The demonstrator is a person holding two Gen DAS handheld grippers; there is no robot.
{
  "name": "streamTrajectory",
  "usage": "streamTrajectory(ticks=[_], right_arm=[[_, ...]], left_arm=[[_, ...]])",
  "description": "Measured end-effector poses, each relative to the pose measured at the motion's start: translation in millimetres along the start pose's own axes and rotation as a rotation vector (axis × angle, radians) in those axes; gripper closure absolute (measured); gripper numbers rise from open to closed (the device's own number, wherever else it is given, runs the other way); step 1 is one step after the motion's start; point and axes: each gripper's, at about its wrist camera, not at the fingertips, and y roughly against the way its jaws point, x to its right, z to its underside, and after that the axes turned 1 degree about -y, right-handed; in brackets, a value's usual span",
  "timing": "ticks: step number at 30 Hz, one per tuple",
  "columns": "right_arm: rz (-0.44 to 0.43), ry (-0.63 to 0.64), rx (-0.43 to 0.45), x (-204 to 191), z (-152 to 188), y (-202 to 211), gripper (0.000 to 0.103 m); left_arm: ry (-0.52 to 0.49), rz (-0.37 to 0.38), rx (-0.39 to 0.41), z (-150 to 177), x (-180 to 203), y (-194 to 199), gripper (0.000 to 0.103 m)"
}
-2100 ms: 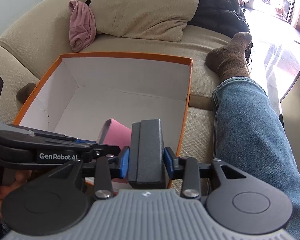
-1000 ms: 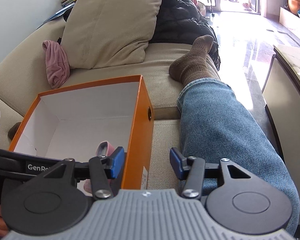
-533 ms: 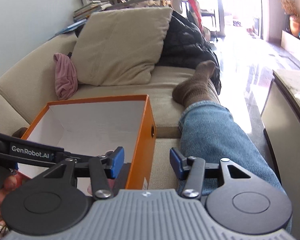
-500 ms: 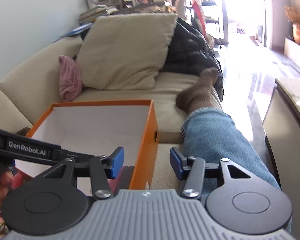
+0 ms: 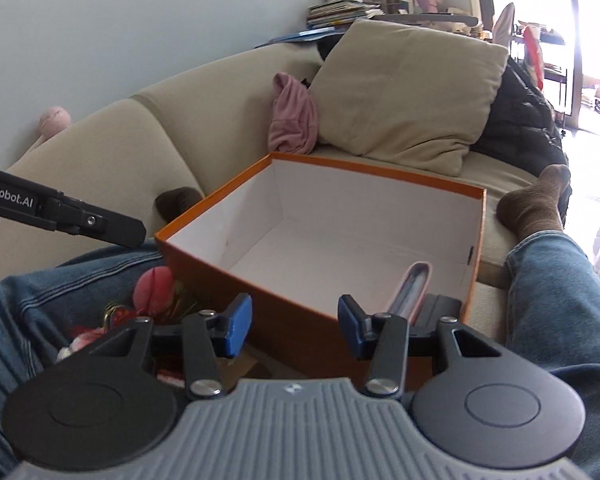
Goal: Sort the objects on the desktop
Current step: 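Grasp the dark photo card box with the left gripper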
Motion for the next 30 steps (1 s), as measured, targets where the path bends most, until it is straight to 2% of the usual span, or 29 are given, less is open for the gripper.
streamTrajectory(ticks=[5, 10, 15, 21, 30], right_arm=[[-0.050, 0.036, -0.105, -27.6, 18.0, -18.2, 0.061], [-0.075, 0.073, -0.191, -50.0, 37.4, -32.8, 0.063], [-0.081, 0.120, -0.241, -62.6, 52.9, -37.6, 0.074], [-0.067, 0.133, -0.275, -63.7, 61.0, -42.7, 0.073], [-0.098, 0.174, -0.306, -72.7, 70.0, -49.3, 0.072]], left_arm=[[0.040, -0.021, -0.092, 35.4, -13.8, 1.1, 0.060], [0.101, -0.016, -0.193, 63.7, -20.9, -22.7, 0.060], [0.128, -0.014, -0.285, 86.2, -18.5, -43.0, 0.060], [0.188, -0.012, -0.359, 111.4, -19.5, -55.7, 0.055], [0.292, -0.065, -0.388, 128.2, -36.3, -85.1, 0.051]])
